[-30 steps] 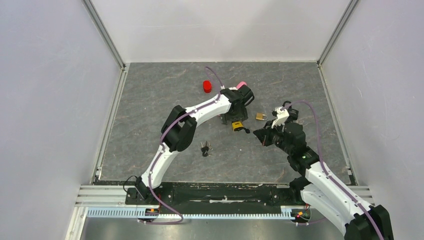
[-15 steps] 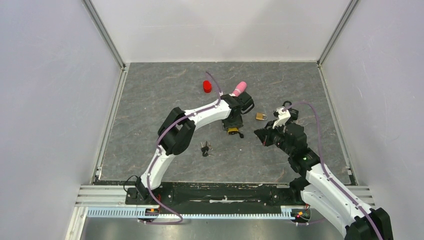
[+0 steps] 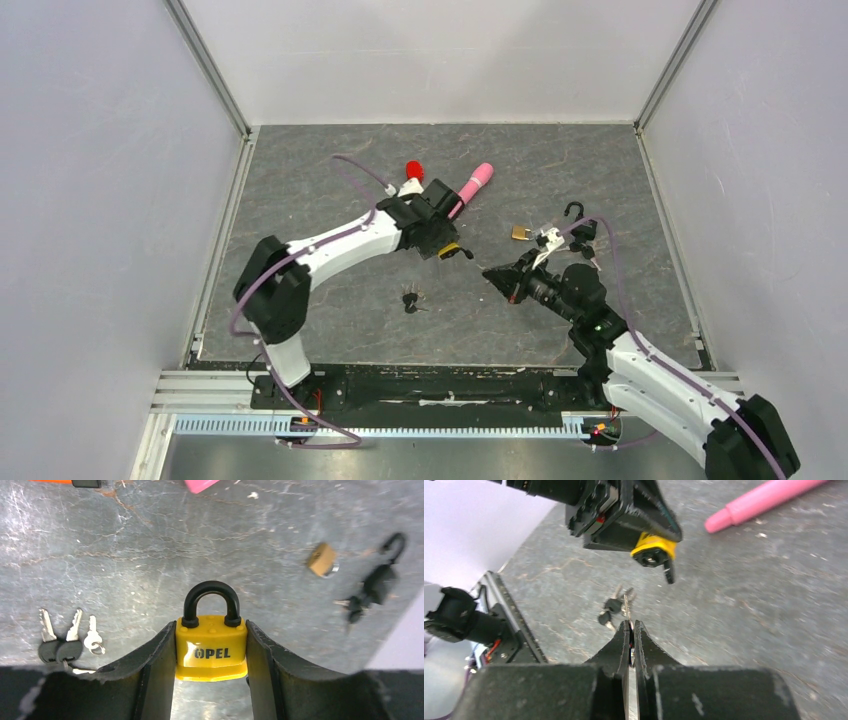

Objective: Unlock with the key

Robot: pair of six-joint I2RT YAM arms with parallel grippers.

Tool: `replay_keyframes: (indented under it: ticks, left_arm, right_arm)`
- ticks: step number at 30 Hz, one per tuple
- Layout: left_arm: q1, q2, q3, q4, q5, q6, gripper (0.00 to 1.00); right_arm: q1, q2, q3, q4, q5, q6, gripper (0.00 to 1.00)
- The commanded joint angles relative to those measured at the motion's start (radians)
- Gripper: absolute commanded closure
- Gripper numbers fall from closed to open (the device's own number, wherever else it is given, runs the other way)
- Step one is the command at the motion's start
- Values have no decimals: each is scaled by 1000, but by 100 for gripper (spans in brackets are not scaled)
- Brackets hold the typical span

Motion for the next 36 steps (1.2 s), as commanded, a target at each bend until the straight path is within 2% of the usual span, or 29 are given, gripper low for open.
replay_keyframes:
  ticks: [1, 5, 11, 18, 36]
  left_arm:
    - [5, -149, -77, 164, 32, -157, 98]
    - [7, -233, -183, 290, 92, -226, 98]
    - [8, -331, -234, 340, 99, -243, 98]
    - [5, -417, -361, 498, 114, -333, 98]
    - [-26, -435, -408, 590, 100, -363, 98]
  right_arm:
    - [65, 55, -2, 230, -6, 56, 100]
    - [89, 129, -4, 318, 2, 88, 100]
    - [93, 182, 22, 382, 37, 62, 100]
    - [100, 262, 29, 467, 70, 99, 100]
    - [122, 265, 32, 492, 153, 106, 100]
